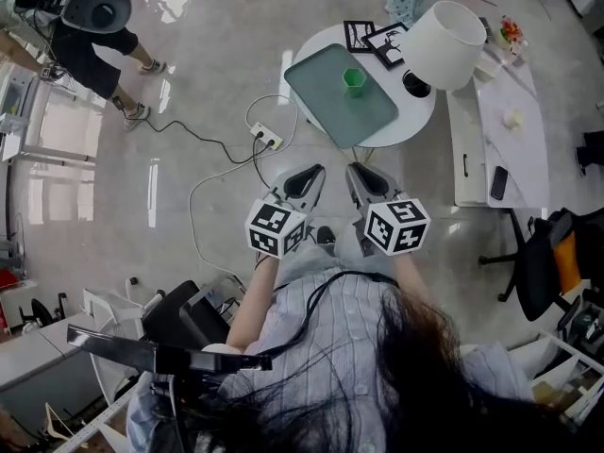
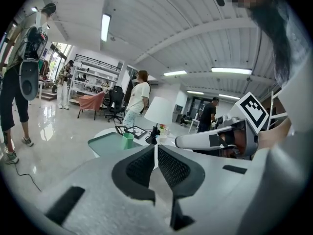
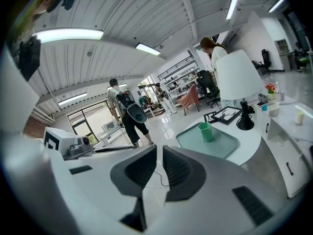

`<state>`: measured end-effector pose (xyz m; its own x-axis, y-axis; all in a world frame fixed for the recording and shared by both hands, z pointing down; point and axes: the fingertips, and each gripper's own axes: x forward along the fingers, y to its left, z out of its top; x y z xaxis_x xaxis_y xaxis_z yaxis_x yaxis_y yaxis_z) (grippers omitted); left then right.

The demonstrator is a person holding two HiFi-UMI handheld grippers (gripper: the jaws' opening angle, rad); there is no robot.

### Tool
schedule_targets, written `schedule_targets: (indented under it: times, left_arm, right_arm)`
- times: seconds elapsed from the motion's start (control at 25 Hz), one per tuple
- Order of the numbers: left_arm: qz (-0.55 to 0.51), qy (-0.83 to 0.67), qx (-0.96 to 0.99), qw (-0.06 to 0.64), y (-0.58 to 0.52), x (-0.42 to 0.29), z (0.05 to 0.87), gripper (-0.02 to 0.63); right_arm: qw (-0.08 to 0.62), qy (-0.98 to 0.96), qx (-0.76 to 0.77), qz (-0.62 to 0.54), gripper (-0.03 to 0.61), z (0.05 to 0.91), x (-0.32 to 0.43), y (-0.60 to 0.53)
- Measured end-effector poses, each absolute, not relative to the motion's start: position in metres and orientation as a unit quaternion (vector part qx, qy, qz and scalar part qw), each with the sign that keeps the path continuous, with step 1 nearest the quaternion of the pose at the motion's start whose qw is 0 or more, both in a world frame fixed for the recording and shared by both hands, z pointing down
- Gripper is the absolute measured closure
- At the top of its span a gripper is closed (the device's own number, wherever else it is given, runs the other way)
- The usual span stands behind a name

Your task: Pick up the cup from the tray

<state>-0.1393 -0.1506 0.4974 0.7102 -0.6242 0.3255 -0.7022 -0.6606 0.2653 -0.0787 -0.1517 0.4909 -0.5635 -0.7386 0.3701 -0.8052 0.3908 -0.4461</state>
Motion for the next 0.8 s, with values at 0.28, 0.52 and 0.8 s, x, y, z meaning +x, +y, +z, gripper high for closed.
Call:
schedule_targets:
  times: [0.28,0.52,0.8]
  left_arm:
    - [0.111,-0.352,0.908,0.201,-0.156,-0.129,0.509,0.598]
    - [0.109,-0.358,0.904,0.207,-0.186,-0.13,0.514,0.598]
    - [0.096,-0.352,0.91,0.198,-0.239,-0.122,0.515,0.598]
  right_arm:
    - [0.067,-0.826,0.465,0.312,0.525,0.504,-0.076,-0.16]
    - [0.068,-0.826,0.461,0.317,0.525,0.511,-0.074,-0.191]
    - [0.084,-0.831,0.454,0.309,0.525,0.526,-0.064,-0.246]
